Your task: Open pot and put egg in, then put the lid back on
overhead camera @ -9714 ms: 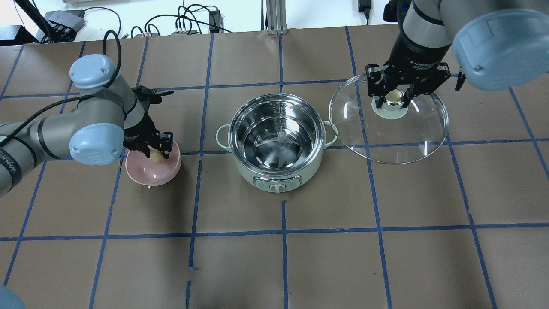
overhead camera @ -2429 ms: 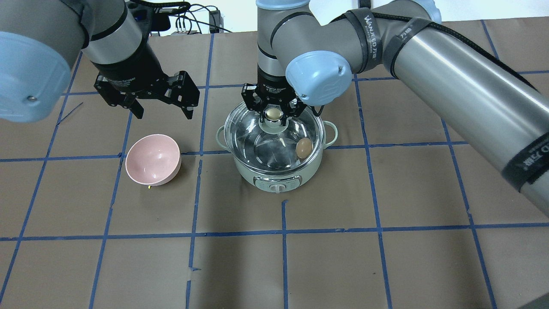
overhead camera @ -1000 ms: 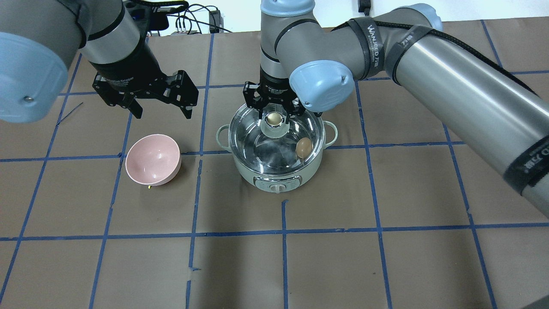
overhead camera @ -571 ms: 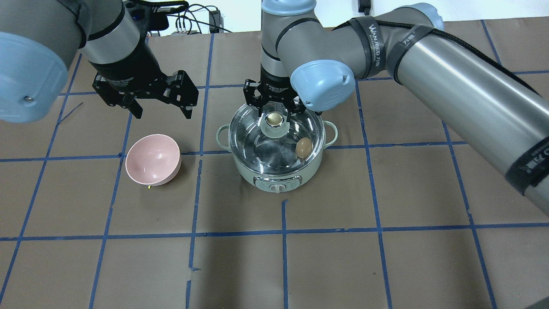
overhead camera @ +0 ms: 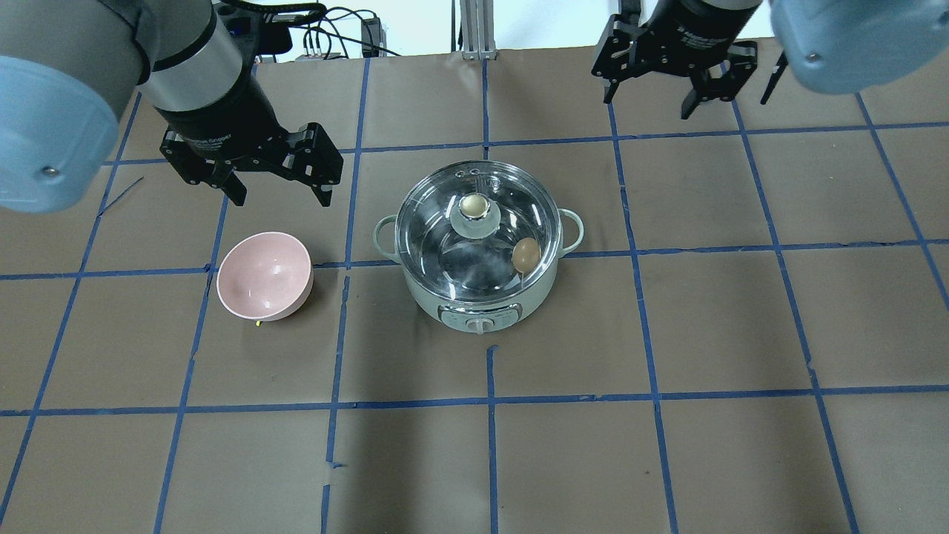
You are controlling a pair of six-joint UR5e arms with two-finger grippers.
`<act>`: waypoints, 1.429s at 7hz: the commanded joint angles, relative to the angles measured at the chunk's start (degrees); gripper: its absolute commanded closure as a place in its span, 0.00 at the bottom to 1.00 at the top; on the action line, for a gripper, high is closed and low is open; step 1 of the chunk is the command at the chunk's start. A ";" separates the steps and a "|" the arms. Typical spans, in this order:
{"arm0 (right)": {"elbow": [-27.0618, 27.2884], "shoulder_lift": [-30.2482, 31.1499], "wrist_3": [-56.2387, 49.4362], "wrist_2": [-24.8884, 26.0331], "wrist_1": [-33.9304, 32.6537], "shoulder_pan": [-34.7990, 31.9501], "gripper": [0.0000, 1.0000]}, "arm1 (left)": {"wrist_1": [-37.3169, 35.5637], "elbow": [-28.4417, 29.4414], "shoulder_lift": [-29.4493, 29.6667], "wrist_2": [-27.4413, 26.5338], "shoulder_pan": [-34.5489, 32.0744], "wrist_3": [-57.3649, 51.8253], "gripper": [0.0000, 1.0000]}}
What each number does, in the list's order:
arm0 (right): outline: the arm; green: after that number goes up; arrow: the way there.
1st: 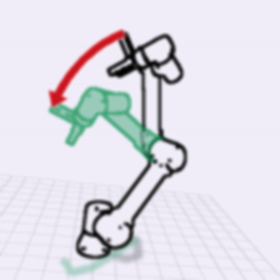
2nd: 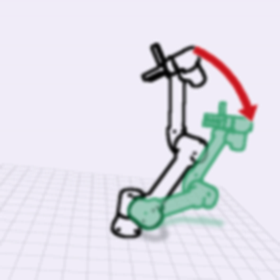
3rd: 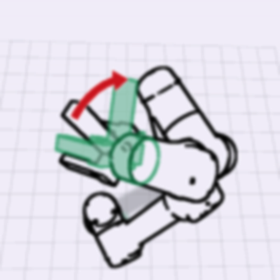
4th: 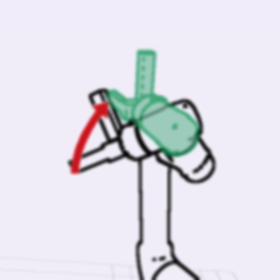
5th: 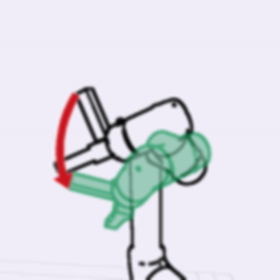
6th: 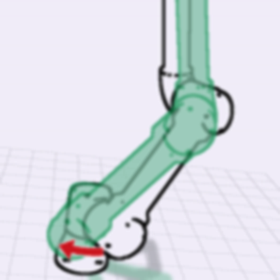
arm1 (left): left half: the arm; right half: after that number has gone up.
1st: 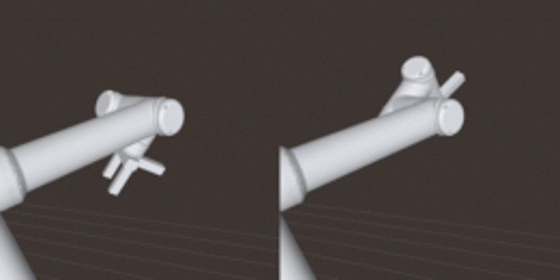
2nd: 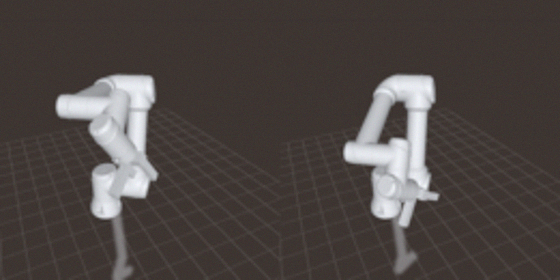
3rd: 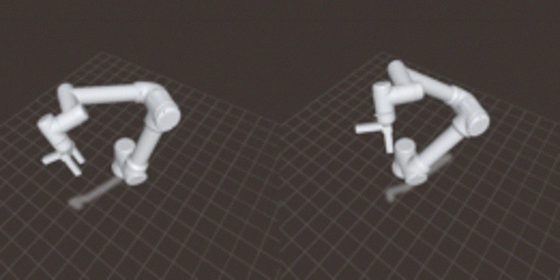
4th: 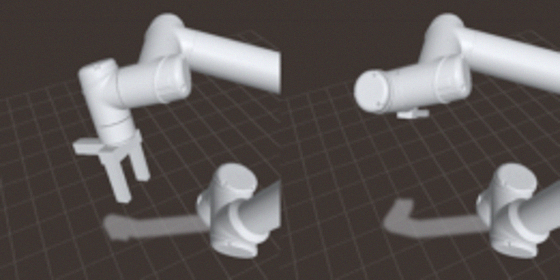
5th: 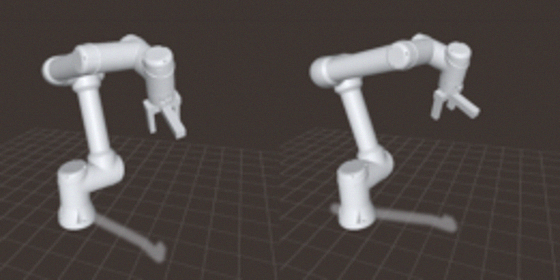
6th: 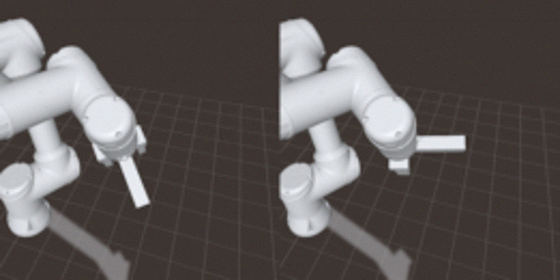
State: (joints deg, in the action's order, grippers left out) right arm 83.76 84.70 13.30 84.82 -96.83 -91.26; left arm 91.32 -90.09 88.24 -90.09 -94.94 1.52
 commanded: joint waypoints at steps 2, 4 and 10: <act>3.06 3.18 -7.83 4.35 4.01 1.79 0.00 | 0.00 0.00 0.00 0.00 -0.07 0.06 0.00; 4.57 4.07 -10.14 7.47 3.93 1.26 0.00 | 0.00 0.00 0.00 0.00 -0.07 0.06 0.00; 6.33 4.16 -10.31 4.30 3.84 0.64 0.00 | -0.09 0.00 0.00 0.00 -0.07 0.06 0.00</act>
